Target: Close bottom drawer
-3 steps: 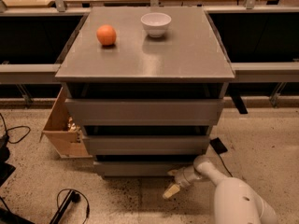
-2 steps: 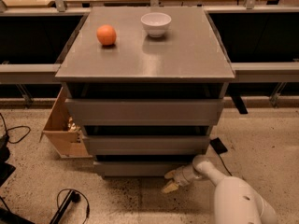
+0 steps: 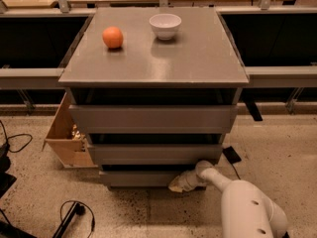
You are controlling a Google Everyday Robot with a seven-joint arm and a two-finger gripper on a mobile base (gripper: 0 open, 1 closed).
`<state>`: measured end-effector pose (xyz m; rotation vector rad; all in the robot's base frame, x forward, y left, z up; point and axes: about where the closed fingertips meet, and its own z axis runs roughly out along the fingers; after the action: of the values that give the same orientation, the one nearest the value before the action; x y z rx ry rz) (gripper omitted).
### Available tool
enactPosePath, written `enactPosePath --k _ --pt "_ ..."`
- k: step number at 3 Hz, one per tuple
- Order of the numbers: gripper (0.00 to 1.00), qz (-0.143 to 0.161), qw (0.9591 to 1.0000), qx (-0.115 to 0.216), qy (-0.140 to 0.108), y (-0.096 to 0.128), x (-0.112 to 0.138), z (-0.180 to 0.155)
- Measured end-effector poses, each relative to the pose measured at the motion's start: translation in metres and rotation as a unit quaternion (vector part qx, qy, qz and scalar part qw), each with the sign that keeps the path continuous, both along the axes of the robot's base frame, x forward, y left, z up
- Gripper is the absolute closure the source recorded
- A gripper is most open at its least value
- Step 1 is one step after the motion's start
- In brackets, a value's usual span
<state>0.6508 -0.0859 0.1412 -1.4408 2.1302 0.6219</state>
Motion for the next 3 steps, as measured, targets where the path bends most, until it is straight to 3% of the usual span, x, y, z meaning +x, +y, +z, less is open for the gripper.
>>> enactPosePath --k 1,3 --pt "1.0 0.0 1.0 0.0 0.0 0.0 0.0 0.0" --pt "1.0 -0.051 0.998 -0.01 -0.036 -0.003 0.012 0.005"
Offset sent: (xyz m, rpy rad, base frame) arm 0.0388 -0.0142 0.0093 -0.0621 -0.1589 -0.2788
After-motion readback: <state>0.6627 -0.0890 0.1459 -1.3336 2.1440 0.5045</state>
